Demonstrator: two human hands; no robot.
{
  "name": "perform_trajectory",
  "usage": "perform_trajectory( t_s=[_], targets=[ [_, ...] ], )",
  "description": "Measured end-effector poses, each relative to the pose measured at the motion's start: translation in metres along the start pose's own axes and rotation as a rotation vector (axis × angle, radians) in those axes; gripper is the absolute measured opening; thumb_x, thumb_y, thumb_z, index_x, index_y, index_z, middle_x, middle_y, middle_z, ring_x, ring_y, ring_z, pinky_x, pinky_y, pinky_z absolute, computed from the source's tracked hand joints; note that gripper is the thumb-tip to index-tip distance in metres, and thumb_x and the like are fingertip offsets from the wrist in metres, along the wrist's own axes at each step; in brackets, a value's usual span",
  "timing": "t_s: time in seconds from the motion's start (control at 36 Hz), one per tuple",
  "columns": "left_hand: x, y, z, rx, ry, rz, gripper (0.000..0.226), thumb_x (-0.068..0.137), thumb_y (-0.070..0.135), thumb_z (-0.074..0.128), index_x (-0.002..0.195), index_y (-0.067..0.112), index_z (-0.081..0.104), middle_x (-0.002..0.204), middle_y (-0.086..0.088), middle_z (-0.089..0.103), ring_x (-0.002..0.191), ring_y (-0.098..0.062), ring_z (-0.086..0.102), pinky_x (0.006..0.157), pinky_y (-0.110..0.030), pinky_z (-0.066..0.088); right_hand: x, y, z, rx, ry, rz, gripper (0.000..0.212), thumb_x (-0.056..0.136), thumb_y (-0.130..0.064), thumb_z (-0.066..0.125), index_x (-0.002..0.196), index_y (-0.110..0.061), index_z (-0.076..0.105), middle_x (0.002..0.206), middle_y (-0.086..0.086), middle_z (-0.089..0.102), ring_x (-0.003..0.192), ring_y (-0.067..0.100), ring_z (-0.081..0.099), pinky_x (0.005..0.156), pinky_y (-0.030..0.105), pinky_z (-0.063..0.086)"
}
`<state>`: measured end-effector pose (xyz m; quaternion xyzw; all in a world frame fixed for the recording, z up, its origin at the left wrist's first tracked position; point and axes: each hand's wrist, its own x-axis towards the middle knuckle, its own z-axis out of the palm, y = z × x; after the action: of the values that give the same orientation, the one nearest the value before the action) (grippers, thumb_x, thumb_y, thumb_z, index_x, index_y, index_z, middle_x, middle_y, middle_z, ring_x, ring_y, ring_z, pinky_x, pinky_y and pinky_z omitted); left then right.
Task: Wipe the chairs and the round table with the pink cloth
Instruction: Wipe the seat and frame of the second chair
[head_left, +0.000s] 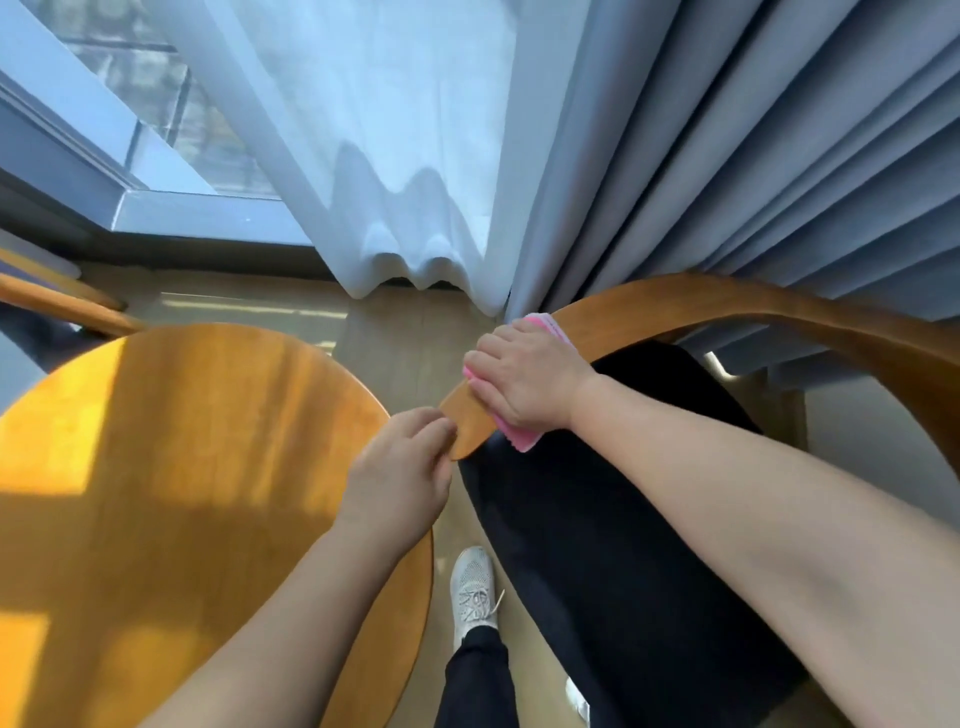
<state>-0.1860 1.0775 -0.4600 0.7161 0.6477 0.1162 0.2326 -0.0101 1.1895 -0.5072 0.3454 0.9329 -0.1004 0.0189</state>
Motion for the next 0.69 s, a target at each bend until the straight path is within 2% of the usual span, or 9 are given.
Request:
perform_trajectory(
  t_s=[0.08,0.14,0.19,0.25,0.36,0.44,0.56,0.61,0.69],
  targets=[
    [0.012,0.008,0.015,0.043,-0.04,0.053,0.036,0.08,0.018,0.07,0.114,0.008,0.064,0.119,-0.009,0.058,0.109,-0.025,0.055,0.086,-0.037,0.051,-0.006,0.018,-0.001,0.012,0.02,0.077,0.045,0.099,-0.04,0.025,0.103,-0.015,0.062,0.096,0.006,0.061,0.089,0.029,0.055,0.088,0.041,0.038],
    [0.025,0.012,0.024,0.08,-0.095,0.032,0.056,0.084,0.032,0.066,0.131,0.007,0.051,0.136,-0.012,0.046,0.126,-0.026,0.041,0.105,-0.037,0.037,-0.012,0.034,-0.004,0.026,0.032,0.129,0.047,0.098,-0.041,0.022,0.104,-0.015,0.061,0.096,0.005,0.061,0.09,0.028,0.055,0.089,0.041,0.037],
    [0.039,0.016,0.033,0.097,-0.1,0.023,0.065,0.087,0.04,0.06,0.139,0.006,0.041,0.145,-0.014,0.037,0.136,-0.028,0.03,0.113,-0.033,0.019,-0.018,0.05,-0.007,0.019,0.035,0.167,0.042,0.1,-0.039,0.027,0.104,-0.015,0.061,0.095,0.005,0.06,0.09,0.028,0.054,0.088,0.041,0.036],
    [0.054,0.023,0.039,0.146,-0.078,0.073,0.066,0.089,0.043,0.056,0.14,0.006,0.04,0.145,-0.014,0.038,0.136,-0.029,0.03,0.111,-0.03,0.012,-0.024,0.064,-0.009,0.005,0.041,0.192,0.034,0.101,-0.036,0.034,0.106,-0.015,0.061,0.096,0.006,0.06,0.091,0.03,0.054,0.088,0.042,0.036],
    [0.081,0.031,0.054,0.205,-0.092,0.182,0.07,0.09,0.052,0.047,0.143,0.007,0.035,0.143,-0.012,0.041,0.131,-0.027,0.037,0.111,-0.034,0.023,-0.033,0.086,-0.007,-0.024,0.057,0.233,0.033,0.1,-0.036,0.038,0.112,-0.015,0.061,0.103,0.006,0.062,0.098,0.03,0.055,0.091,0.043,0.038],
    [0.085,0.028,0.06,0.236,-0.074,0.173,0.071,0.089,0.056,0.041,0.142,0.009,0.034,0.141,-0.009,0.044,0.126,-0.024,0.043,0.105,-0.034,0.034,-0.034,0.09,-0.004,-0.015,0.076,0.225,0.038,0.099,-0.039,0.036,0.112,-0.014,0.061,0.103,0.006,0.062,0.098,0.03,0.055,0.091,0.044,0.038],
    [0.082,0.03,0.061,0.281,-0.068,0.171,0.069,0.09,0.053,0.042,0.142,0.008,0.035,0.141,-0.01,0.044,0.123,-0.025,0.045,0.103,-0.035,0.037,-0.038,0.095,-0.007,0.015,0.021,0.167,0.058,0.094,-0.051,0.021,0.126,-0.016,0.055,0.114,0.003,0.061,0.106,0.028,0.054,0.094,0.042,0.037],
    [0.082,0.032,0.06,0.293,-0.074,0.168,0.069,0.091,0.053,0.041,0.143,0.008,0.035,0.141,-0.01,0.044,0.124,-0.025,0.044,0.103,-0.035,0.037,-0.046,0.104,-0.008,0.003,0.01,0.129,0.059,0.094,-0.053,0.023,0.135,-0.02,0.049,0.12,0.0,0.059,0.109,0.025,0.053,0.092,0.041,0.038],
    [0.082,0.032,0.059,0.323,-0.078,0.158,0.069,0.092,0.054,0.039,0.143,0.009,0.034,0.142,-0.008,0.042,0.125,-0.024,0.043,0.103,-0.035,0.037,-0.061,0.124,-0.01,-0.006,0.054,0.237,0.055,0.094,-0.051,0.025,0.132,-0.02,0.05,0.116,0.002,0.061,0.104,0.028,0.056,0.086,0.04,0.038]
  ],
)
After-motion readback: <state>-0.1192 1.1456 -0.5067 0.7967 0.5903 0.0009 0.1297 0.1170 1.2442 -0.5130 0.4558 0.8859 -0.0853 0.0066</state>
